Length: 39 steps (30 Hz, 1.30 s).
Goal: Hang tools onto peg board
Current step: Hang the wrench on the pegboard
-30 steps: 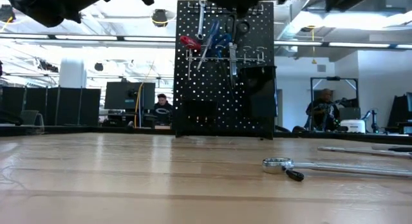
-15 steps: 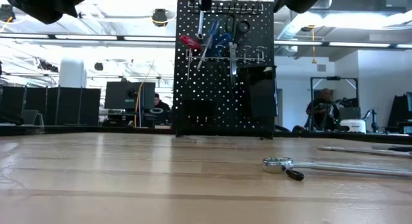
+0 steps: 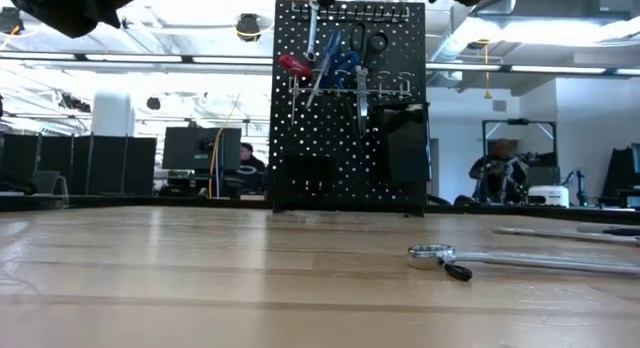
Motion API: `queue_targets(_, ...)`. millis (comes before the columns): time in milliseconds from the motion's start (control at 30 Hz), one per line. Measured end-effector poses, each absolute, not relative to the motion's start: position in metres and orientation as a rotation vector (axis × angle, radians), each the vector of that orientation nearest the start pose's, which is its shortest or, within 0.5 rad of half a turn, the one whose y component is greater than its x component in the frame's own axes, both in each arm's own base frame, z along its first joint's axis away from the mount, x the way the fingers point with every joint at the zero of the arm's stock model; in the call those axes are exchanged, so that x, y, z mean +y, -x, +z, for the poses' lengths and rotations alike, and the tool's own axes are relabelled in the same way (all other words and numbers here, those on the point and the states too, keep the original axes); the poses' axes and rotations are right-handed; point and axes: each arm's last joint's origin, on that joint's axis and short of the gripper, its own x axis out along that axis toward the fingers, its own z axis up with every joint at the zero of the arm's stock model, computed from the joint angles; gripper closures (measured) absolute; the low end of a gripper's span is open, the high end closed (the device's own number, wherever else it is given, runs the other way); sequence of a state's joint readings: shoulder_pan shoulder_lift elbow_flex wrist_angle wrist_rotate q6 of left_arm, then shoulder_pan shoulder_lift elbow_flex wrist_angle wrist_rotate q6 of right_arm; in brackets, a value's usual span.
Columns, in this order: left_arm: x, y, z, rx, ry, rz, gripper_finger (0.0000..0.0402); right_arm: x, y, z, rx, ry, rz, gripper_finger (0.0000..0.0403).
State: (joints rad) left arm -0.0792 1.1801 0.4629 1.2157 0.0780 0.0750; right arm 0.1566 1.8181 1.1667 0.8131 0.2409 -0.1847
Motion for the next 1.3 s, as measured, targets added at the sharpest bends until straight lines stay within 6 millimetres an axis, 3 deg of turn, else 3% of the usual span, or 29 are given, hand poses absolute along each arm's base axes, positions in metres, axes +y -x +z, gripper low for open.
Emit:
queue_targets(300, -0.020, -0.227, 0.278, -0.508, -0.071, -0.130, 0.0401, 0.057, -0.408, 0.276, -0.160, 0.158, -0.074, 0.0375)
queue_targets(533, -0.020, -0.228, 0.277, -0.487, -0.069, -0.130, 0.0394, 0.055, -0.408, 0.275, -0.146, 0.148, -0.076, 0.0375)
queue_targets(733, -0.019, -0.225, 0.276, -0.427, -0.070, -0.104, 0.0336, 0.054, -0.406, 0.275, -0.095, 0.141, -0.087, 0.0375)
queue_targets(967, -0.014, -0.204, 0.286, -0.311, -0.089, 0.001, 0.0277, 0.047, -0.386, 0.303, -0.099, 0.075, -0.104, 0.0375)
queue_targets(1100, -0.012, -0.190, 0.290, -0.274, -0.086, 0.029, 0.0268, 0.027, -0.367, 0.322, -0.073, 0.009, -0.152, 0.0375)
queue_targets(1300, -0.011, -0.186, 0.291, -0.263, -0.066, 0.049, 0.0269, -0.027, -0.345, 0.345, -0.072, -0.162, -0.210, 0.0375)
